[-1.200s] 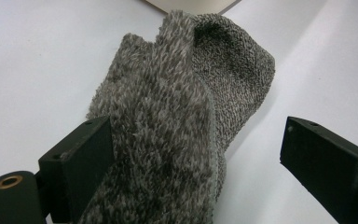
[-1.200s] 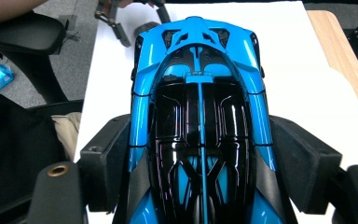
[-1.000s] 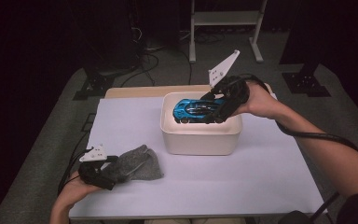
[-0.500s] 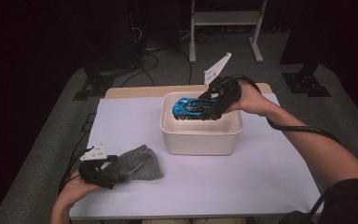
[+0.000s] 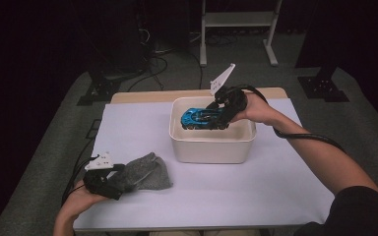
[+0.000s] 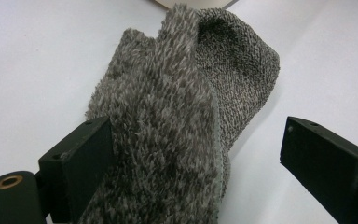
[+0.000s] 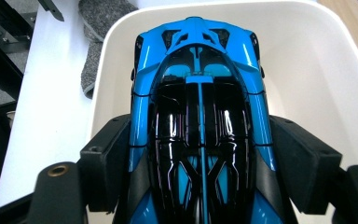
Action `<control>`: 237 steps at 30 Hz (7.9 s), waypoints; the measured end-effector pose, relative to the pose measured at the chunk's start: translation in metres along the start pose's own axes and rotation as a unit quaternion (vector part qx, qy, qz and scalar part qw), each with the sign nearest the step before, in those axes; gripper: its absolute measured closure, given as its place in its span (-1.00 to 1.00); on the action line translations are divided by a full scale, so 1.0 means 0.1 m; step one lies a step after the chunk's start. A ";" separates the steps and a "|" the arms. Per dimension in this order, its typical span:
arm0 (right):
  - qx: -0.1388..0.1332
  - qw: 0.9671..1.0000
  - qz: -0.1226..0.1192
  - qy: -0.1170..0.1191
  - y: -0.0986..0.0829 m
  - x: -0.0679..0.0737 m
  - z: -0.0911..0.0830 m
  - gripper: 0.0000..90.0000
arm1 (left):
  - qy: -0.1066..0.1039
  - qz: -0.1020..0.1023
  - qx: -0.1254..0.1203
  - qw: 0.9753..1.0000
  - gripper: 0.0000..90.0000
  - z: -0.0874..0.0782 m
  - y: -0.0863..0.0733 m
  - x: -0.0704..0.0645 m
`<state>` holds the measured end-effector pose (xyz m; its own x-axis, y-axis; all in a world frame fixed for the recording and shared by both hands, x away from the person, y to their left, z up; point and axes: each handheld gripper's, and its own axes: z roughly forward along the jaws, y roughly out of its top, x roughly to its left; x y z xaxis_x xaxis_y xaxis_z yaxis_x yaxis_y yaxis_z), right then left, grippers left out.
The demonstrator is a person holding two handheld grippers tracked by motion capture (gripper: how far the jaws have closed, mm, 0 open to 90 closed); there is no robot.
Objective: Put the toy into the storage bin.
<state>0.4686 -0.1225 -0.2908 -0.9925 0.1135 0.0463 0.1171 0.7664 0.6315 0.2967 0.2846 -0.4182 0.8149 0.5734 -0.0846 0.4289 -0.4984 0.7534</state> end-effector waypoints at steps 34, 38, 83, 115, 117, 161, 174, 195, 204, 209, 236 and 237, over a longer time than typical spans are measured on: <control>0.093 0.995 0.005 0.039 -0.08 -0.08 0.75 -0.41 | -0.002 -0.005 -0.002 1.000 -0.81 -0.01 -0.03 0.02; 0.097 0.995 0.003 0.039 -0.07 -0.08 0.76 -0.41 | -0.004 -0.005 0.000 1.000 -0.81 -0.01 -0.03 0.02; 0.166 0.986 0.000 0.030 -0.12 -0.04 0.93 -0.42 | -0.006 -0.002 0.002 1.000 -0.81 -0.02 -0.02 -0.02; 0.074 0.997 0.028 -0.002 0.00 0.01 0.28 -0.46 | 0.001 -0.001 -0.007 1.000 -0.81 -0.07 -0.02 -0.06; 0.072 0.997 0.028 -0.003 0.00 0.02 0.23 -0.47 | 0.000 0.000 -0.005 1.000 -0.81 -0.06 -0.02 -0.06; 0.010 0.995 0.076 -0.068 -0.41 0.30 -0.75 -0.50 | -0.004 0.005 -0.002 1.000 -0.81 -0.02 -0.03 -0.08; 0.000 0.991 0.101 -0.087 -0.68 0.34 -0.94 -0.52 | -0.004 0.004 -0.005 1.000 -0.81 -0.01 -0.04 -0.09; -0.024 0.985 0.138 -0.101 -1.03 0.46 -1.12 -0.53 | -0.004 0.003 0.000 1.000 -0.81 0.02 -0.04 -0.09; -0.033 0.982 0.155 -0.105 -1.22 0.51 -1.14 -0.53 | -0.003 0.000 -0.004 1.000 -0.81 0.03 -0.05 -0.09; -0.038 0.981 0.161 -0.104 -1.31 0.53 -1.13 -0.53 | -0.001 -0.001 -0.004 1.000 -0.81 0.02 -0.05 -0.08; -0.065 0.972 0.199 -0.106 -1.85 0.66 -0.90 -0.60 | 0.005 -0.002 -0.005 1.000 -0.84 0.05 -0.05 -0.09; -0.064 0.972 0.201 -0.106 -1.87 0.67 -0.89 -0.60 | 0.006 -0.002 -0.006 1.000 -0.84 0.05 -0.05 -0.09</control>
<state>0.3769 -0.3140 -0.3369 -0.8363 0.5252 0.1574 0.4746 0.5497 0.6875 0.2895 0.2787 -0.4245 0.8087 0.5826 -0.0806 0.4274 -0.4881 0.7609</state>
